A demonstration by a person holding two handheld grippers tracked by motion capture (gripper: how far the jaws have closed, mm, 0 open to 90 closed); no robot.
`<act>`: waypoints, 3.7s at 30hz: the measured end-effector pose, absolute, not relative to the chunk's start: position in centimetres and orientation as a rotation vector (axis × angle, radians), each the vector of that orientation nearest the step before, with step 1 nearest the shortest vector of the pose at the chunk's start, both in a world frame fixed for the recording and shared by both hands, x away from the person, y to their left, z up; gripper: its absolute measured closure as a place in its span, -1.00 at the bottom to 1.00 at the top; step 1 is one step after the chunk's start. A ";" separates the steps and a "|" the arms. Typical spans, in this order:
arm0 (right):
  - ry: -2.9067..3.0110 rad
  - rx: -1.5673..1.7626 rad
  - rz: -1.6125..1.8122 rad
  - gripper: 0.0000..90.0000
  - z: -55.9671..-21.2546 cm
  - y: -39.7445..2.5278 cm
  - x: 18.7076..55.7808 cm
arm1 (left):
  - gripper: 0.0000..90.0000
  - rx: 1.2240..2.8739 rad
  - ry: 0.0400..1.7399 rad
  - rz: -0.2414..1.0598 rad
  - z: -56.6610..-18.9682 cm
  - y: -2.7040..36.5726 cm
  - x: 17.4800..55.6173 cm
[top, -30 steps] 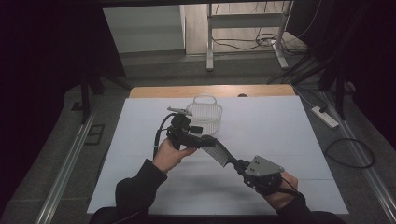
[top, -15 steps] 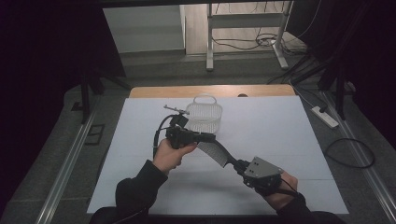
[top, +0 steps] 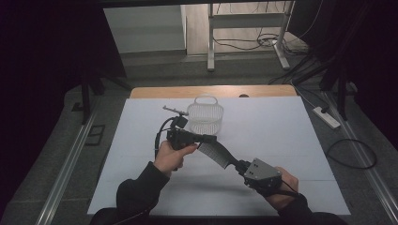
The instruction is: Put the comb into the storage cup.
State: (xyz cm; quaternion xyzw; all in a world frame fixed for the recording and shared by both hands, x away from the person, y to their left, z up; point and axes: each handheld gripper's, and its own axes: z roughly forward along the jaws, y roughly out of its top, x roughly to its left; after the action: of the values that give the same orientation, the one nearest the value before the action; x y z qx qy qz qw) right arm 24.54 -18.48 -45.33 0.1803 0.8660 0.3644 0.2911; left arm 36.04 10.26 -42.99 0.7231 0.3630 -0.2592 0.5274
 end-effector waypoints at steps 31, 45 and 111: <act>2.422 0.768 1.040 -0.57 -45.1 -20.9 27.0 | 0.86 1.727 0.823 -0.428 -41.9 11.6 35.8; 2.458 0.883 1.040 -0.82 -45.5 -22.4 28.1 | 0.86 1.707 0.834 -0.385 -41.7 12.8 35.9; 2.379 1.168 0.923 -1.00 -45.8 -29.4 26.1 | 0.86 1.720 0.962 -0.219 -37.3 18.1 38.1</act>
State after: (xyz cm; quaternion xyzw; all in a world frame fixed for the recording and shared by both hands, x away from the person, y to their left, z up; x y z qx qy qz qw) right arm 26.07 -29.43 -45.83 0.4103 0.8359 0.3243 0.1666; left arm 38.06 18.06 -37.25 0.7260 0.4059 -0.0926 0.5474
